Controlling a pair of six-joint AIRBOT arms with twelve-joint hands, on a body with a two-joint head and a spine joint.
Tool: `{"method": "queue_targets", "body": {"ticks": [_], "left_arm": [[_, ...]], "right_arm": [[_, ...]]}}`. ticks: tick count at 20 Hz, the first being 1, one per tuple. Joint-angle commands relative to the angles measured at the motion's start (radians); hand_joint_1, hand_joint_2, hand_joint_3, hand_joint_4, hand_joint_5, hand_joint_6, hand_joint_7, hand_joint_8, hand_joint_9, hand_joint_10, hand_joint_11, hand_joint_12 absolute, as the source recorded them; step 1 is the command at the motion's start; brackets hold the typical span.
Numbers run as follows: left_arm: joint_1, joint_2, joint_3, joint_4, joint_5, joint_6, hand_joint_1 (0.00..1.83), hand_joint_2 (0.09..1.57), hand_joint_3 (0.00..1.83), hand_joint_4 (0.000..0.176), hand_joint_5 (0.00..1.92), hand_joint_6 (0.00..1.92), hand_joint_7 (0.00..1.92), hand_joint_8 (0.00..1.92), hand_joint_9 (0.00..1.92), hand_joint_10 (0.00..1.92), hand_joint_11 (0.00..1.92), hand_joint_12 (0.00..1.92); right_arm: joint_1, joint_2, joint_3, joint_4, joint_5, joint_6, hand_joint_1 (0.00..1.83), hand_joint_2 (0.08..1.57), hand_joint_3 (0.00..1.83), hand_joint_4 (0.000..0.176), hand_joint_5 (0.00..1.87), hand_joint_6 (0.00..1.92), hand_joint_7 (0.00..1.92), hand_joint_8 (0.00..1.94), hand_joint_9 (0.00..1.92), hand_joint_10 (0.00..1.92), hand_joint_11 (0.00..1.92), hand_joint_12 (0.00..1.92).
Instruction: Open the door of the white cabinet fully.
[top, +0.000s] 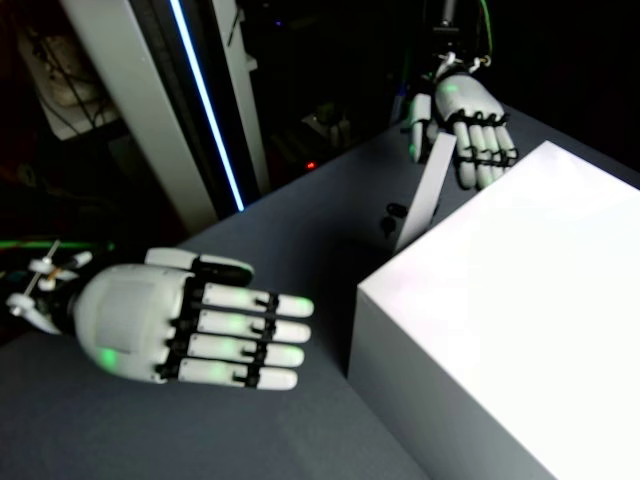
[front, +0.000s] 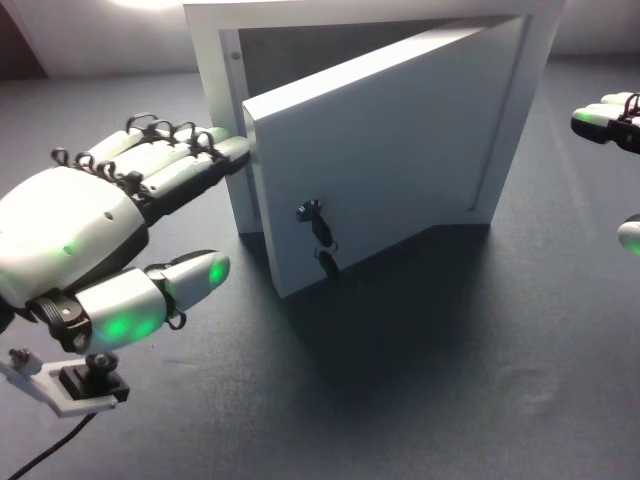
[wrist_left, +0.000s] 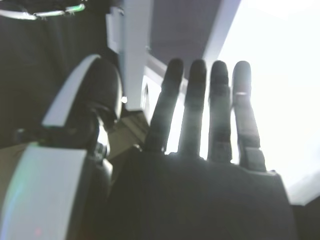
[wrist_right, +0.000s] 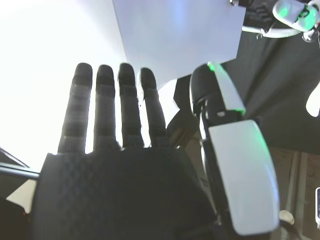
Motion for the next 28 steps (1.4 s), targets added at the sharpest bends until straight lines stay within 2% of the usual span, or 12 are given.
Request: {"method": "queue_targets", "body": {"ticks": [1, 3, 4, 7, 9, 10, 12, 13, 14, 19, 22, 28], "left_arm": [[-0.016, -0.007, 0.006, 0.006, -0.124, -0.007, 0.1, 1.5, 0.01, 0.0, 0.12, 0.0, 0.13, 0.0, 0.14, 0.0, 0.0, 0.56], [-0.026, -0.013, 0.008, 0.019, -0.122, -0.013, 0.05, 1.53, 0.01, 0.0, 0.1, 0.0, 0.1, 0.0, 0.12, 0.0, 0.0, 0.52], [-0.028, -0.016, 0.008, 0.026, -0.122, -0.016, 0.01, 1.54, 0.01, 0.0, 0.1, 0.0, 0.11, 0.0, 0.13, 0.0, 0.0, 0.58], [-0.029, -0.021, 0.007, 0.045, -0.122, -0.034, 0.04, 1.52, 0.0, 0.0, 0.11, 0.0, 0.16, 0.01, 0.17, 0.01, 0.0, 0.68], [-0.029, -0.023, 0.005, 0.057, -0.118, -0.041, 0.08, 1.52, 0.0, 0.0, 0.11, 0.0, 0.12, 0.01, 0.14, 0.01, 0.0, 0.61], [-0.029, -0.024, 0.003, 0.065, -0.114, -0.042, 0.11, 1.51, 0.0, 0.0, 0.12, 0.0, 0.16, 0.01, 0.23, 0.03, 0.0, 0.83], [-0.031, -0.025, 0.0, 0.082, -0.105, -0.045, 0.15, 1.52, 0.0, 0.0, 0.12, 0.01, 0.17, 0.01, 0.18, 0.0, 0.0, 0.61], [-0.032, -0.025, -0.001, 0.089, -0.102, -0.048, 0.15, 1.52, 0.0, 0.0, 0.12, 0.01, 0.18, 0.01, 0.14, 0.01, 0.0, 0.41], [-0.033, -0.025, 0.0, 0.095, -0.099, -0.051, 0.11, 1.53, 0.0, 0.0, 0.13, 0.0, 0.18, 0.0, 0.13, 0.01, 0.0, 0.36], [-0.043, -0.03, 0.001, 0.119, -0.073, -0.057, 0.18, 1.52, 0.0, 0.0, 0.17, 0.0, 0.15, 0.01, 0.13, 0.01, 0.01, 0.35], [-0.065, -0.041, 0.01, 0.159, -0.042, -0.076, 0.25, 1.49, 0.0, 0.0, 0.21, 0.01, 0.21, 0.01, 0.2, 0.01, 0.03, 0.53], [-0.134, -0.073, 0.03, 0.267, 0.058, -0.114, 0.32, 1.5, 0.0, 0.0, 0.18, 0.0, 0.15, 0.0, 0.13, 0.0, 0.01, 0.34]], "right_arm": [[0.003, 0.001, 0.004, 0.027, 0.12, 0.009, 0.59, 1.34, 0.0, 0.0, 0.3, 0.01, 0.29, 0.01, 0.21, 0.0, 0.16, 0.04], [0.003, 0.0, 0.005, 0.027, 0.12, 0.009, 0.59, 1.34, 0.0, 0.0, 0.3, 0.0, 0.28, 0.0, 0.22, 0.01, 0.19, 0.05], [0.003, -0.001, 0.006, 0.028, 0.12, 0.009, 0.6, 1.34, 0.0, 0.0, 0.3, 0.0, 0.29, 0.01, 0.22, 0.0, 0.18, 0.04], [0.003, -0.003, 0.009, 0.028, 0.119, 0.009, 0.62, 1.34, 0.0, 0.0, 0.3, 0.0, 0.29, 0.0, 0.22, 0.0, 0.2, 0.05], [0.003, -0.005, 0.01, 0.028, 0.117, 0.009, 0.61, 1.33, 0.0, 0.0, 0.31, 0.0, 0.29, 0.0, 0.22, 0.0, 0.2, 0.04], [0.003, -0.006, 0.01, 0.028, 0.117, 0.009, 0.6, 1.33, 0.0, 0.0, 0.3, 0.0, 0.29, 0.0, 0.22, 0.0, 0.22, 0.05], [0.003, -0.009, 0.013, 0.028, 0.117, 0.011, 0.6, 1.33, 0.0, 0.0, 0.3, 0.0, 0.28, 0.0, 0.23, 0.0, 0.22, 0.05], [0.003, -0.009, 0.014, 0.028, 0.117, 0.011, 0.59, 1.33, 0.0, 0.0, 0.3, 0.0, 0.29, 0.0, 0.23, 0.0, 0.22, 0.05], [0.003, -0.009, 0.014, 0.028, 0.117, 0.011, 0.6, 1.33, 0.0, 0.0, 0.3, 0.0, 0.29, 0.0, 0.23, 0.01, 0.22, 0.05], [0.003, -0.012, 0.016, 0.028, 0.117, 0.012, 0.6, 1.33, 0.0, 0.0, 0.31, 0.0, 0.29, 0.0, 0.23, 0.0, 0.22, 0.04], [0.003, -0.013, 0.019, 0.028, 0.117, 0.012, 0.6, 1.34, 0.0, 0.0, 0.3, 0.0, 0.29, 0.0, 0.23, 0.0, 0.22, 0.04], [0.003, -0.013, 0.02, 0.028, 0.117, 0.021, 0.61, 1.34, 0.0, 0.0, 0.32, 0.0, 0.31, 0.01, 0.24, 0.0, 0.2, 0.03]]}}
